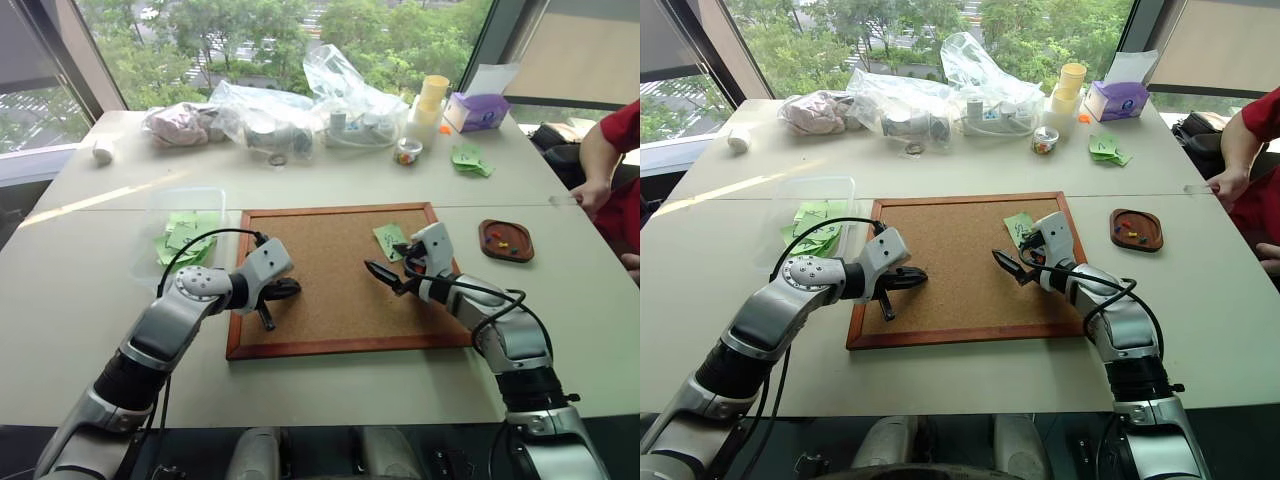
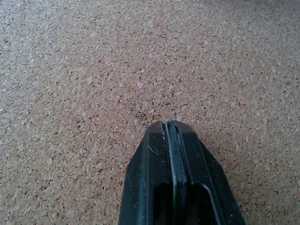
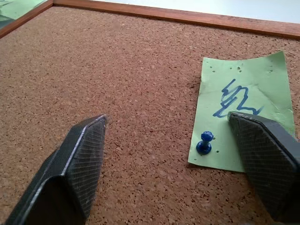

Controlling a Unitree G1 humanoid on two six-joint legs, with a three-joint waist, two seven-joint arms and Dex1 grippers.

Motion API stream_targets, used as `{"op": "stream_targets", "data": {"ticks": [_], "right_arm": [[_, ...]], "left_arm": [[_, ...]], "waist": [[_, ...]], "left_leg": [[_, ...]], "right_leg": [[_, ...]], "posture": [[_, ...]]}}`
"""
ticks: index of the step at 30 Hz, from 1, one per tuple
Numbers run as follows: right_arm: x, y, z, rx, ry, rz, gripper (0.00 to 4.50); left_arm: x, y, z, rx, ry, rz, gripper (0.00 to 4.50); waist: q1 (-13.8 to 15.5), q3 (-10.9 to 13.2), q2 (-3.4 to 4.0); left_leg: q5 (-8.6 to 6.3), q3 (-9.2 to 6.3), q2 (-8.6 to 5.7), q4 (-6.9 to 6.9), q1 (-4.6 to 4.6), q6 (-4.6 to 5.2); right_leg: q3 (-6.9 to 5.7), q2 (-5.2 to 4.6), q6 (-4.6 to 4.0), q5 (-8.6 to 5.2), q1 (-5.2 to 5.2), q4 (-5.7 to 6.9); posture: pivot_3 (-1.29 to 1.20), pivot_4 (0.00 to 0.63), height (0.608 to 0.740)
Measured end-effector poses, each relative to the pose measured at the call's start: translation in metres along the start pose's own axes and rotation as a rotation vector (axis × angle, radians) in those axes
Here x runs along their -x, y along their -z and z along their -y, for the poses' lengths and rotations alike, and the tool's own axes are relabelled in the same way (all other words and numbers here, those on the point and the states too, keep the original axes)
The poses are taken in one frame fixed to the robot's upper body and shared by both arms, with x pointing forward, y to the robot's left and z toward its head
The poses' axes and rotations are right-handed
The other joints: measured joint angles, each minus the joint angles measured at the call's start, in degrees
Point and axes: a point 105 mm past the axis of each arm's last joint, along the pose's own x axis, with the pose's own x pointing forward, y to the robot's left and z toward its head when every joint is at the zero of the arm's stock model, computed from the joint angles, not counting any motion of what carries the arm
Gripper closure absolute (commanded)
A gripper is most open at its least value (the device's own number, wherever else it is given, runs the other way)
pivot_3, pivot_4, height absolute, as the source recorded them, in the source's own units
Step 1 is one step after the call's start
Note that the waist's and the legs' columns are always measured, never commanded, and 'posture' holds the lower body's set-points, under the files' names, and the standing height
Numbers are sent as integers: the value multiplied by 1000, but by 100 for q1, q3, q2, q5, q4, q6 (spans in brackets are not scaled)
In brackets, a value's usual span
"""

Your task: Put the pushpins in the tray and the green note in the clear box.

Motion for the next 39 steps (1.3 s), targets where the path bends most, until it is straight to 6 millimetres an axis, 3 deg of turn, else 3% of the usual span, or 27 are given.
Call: {"op": "stream_targets", "data": {"ticks": [5, 6, 17, 19, 22, 24, 30, 33, 35, 37, 39], "right_arm": [[2, 3, 7, 21, 32, -10, 4284], [2, 3, 8, 23, 36, -7, 4399], [6, 1, 9, 25, 74, 54, 4399], [9, -8, 7, 39, 73, 85, 4399], [24, -49, 0, 107, 71, 214, 4399], [31, -63, -1, 121, 79, 258, 4399], [35, -61, 2, 89, 104, 243, 4399], [38, -63, -1, 98, 100, 243, 4500], [40, -67, -5, 117, 91, 253, 4500], [41, -71, -8, 133, 80, 260, 4500], [42, -72, -8, 139, 79, 258, 4500]], "left_arm": [[0, 0, 0, 1, -4, 1, 4500], [0, 0, 0, 1, -4, 0, 4500], [1, 0, 1, 0, 2, 4, 4500], [1, 0, 1, -2, 4, 1, 4500], [2, 0, 1, -8, 14, -2, 4500], [2, 0, 1, -10, 17, -3, 4500], [3, -3, -1, -9, 40, 4, 4500], [4, -15, -3, 164, 85, 100, 3512], [9, -48, -8, 254, 140, 238, 2537], [28, -90, -24, 282, 145, 395, 1594], [45, -117, -36, 312, 138, 510, 530]], "waist": [[-5, 0, 0], [-10, 0, 1], [-9, 2, 6], [-3, 5, 11], [-4, 4, 10], [-7, 3, 7], [0, 4, 7], [27, 20, 2], [53, 39, -20], [80, 41, -20], [77, 43, -16]], "left_leg": [[-1, -2, -1, -4, 2, -2], [0, -1, -3, -9, 4, -2], [11, -1, -19, -57, 6, -20], [13, -1, -19, -62, 4, -23], [15, -3, -17, -66, 5, -24], [14, -4, -17, -66, 5, -24], [15, -4, -17, -66, 3, -22], [16, -5, -18, -60, -14, -20], [20, -19, -17, -41, -56, -26], [31, -26, -4, 11, -115, -45], [28, -20, -6, 16, -117, -40]], "right_leg": [[-34, -24, -2, 0, 0, 0], [-52, -37, -2, 0, 0, 0], [-134, -98, -8, 3, -9, -14], [-148, -101, -7, 3, -14, -13], [-159, -101, -4, 5, -14, -13], [-161, -101, -5, 5, -12, -15], [-165, -101, -6, 4, -12, -15], [-170, -101, -4, 5, -23, -16], [-185, -93, 13, 15, -49, -12], [-193, -73, 19, 17, -90, 7], [-191, -67, 22, 18, -93, 5]], "posture": [[0, 150, 738], [0, 150, 738], [0, 150, 738], [0, 150, 738], [0, 150, 738], [0, 150, 738], [0, 150, 738], [0, 150, 738], [0, 150, 738], [0, 150, 738], [0, 150, 738]]}}
